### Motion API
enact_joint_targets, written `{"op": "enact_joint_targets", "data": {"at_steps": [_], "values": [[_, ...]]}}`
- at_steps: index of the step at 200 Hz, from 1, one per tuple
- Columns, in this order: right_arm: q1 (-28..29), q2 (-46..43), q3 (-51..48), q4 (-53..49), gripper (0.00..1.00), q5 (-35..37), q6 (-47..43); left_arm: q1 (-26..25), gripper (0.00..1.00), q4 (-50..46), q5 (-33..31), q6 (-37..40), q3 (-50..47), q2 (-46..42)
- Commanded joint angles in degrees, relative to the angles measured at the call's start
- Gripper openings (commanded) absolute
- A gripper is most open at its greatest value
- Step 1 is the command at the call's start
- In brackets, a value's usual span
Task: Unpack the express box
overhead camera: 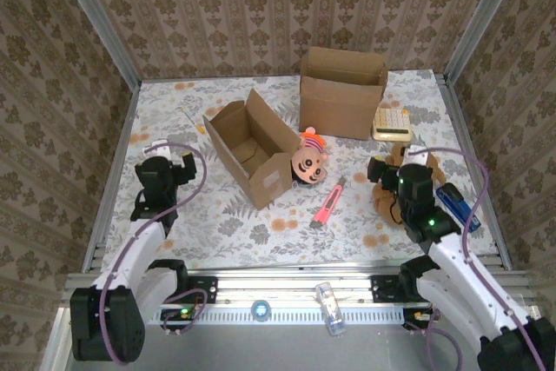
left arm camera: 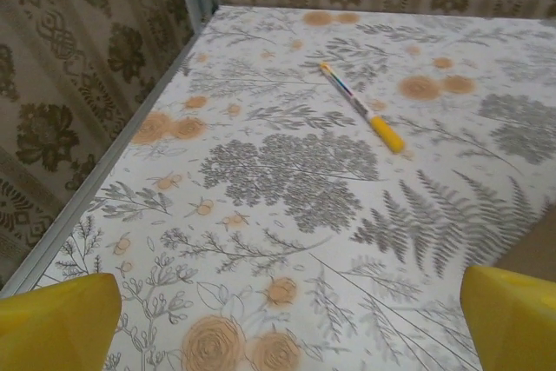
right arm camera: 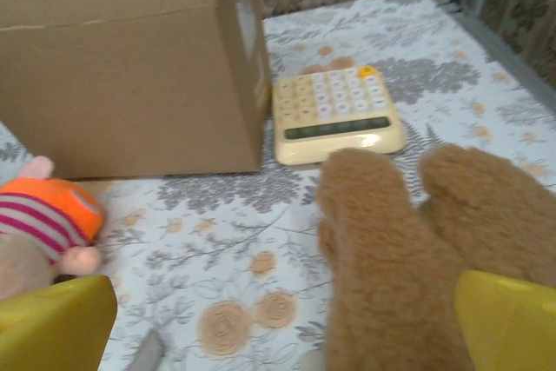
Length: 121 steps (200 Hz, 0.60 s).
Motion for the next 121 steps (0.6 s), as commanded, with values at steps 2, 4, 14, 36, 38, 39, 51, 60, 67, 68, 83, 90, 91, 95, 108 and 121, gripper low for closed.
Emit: {"op": "enact_joint_targets", "data": {"at_steps": [2, 4, 14, 36, 38, 39, 51, 60, 67, 68, 83, 90, 91, 95, 108, 121], "values": [[-1.3, -4.8, -6.8, 12.5, 1.0, 5.8, -5.7, 0.6, 1.0, 19.6, -1.0, 2.6, -4.8, 5.4], [-1.4, -5.1, -7.5, 13.5, 1.0, 6.0, -6.1, 0.7, 1.0, 21.1, -1.0, 2.8, -5.2, 6.1], [-1.7, -6.0, -10.1, 16.3, 1.0, 7.3, -7.3, 1.4, 1.0, 27.3, -0.4, 4.0, -6.3, 9.7], [-3.5, -5.4, -12.3, 17.7, 1.0, 7.3, -8.3, 2.8, 1.0, 34.4, 0.4, 5.1, -5.8, 18.6], [-3.6, -5.2, -12.4, 17.9, 1.0, 7.1, -8.3, 3.1, 1.0, 34.9, 0.5, 5.1, -5.7, 19.5], [-3.6, -5.2, -12.4, 17.9, 1.0, 7.1, -8.3, 3.2, 1.0, 35.0, 0.6, 5.1, -5.7, 19.8], [-4.6, -3.2, -13.6, 21.1, 1.0, 4.9, -8.4, 3.9, 1.0, 39.9, 2.3, 4.7, -6.1, 23.5], [-5.0, -1.2, -14.8, 24.5, 1.0, 3.4, -8.9, 4.3, 1.0, 43.6, 3.8, 5.0, -6.4, 26.0], [-5.3, 0.7, -15.4, 26.9, 1.0, 2.7, -9.2, 4.4, 1.0, 45.7, 4.7, 5.2, -6.5, 28.1], [-5.3, 0.9, -15.4, 27.3, 1.0, 2.6, -9.3, 4.5, 1.0, 46.1, 4.8, 5.3, -6.5, 28.4], [-5.9, 4.6, -14.8, 29.5, 1.0, 1.2, -10.3, 4.7, 1.0, 51.5, 7.6, 5.9, -6.8, 33.8], [-6.1, 6.4, -14.5, 30.8, 1.0, 0.2, -10.9, 4.8, 1.0, 55.2, 9.1, 6.8, -6.9, 36.4], [-6.1, 6.6, -14.6, 31.2, 1.0, 0.1, -11.0, 4.8, 1.0, 55.6, 9.3, 6.9, -6.9, 36.6], [-6.2, 7.6, -14.7, 32.6, 1.0, -0.6, -11.3, 4.8, 1.0, 56.0, 10.5, 7.0, -7.1, 36.3], [-6.7, 11.5, -14.9, 38.0, 1.0, -2.3, -12.2, 4.9, 1.0, 49.6, 12.7, 7.2, -5.4, 34.6], [-7.7, 16.2, -14.1, 41.8, 1.0, -4.5, -13.1, 4.9, 1.0, 47.7, 17.3, 9.2, -3.3, 35.5]]}}
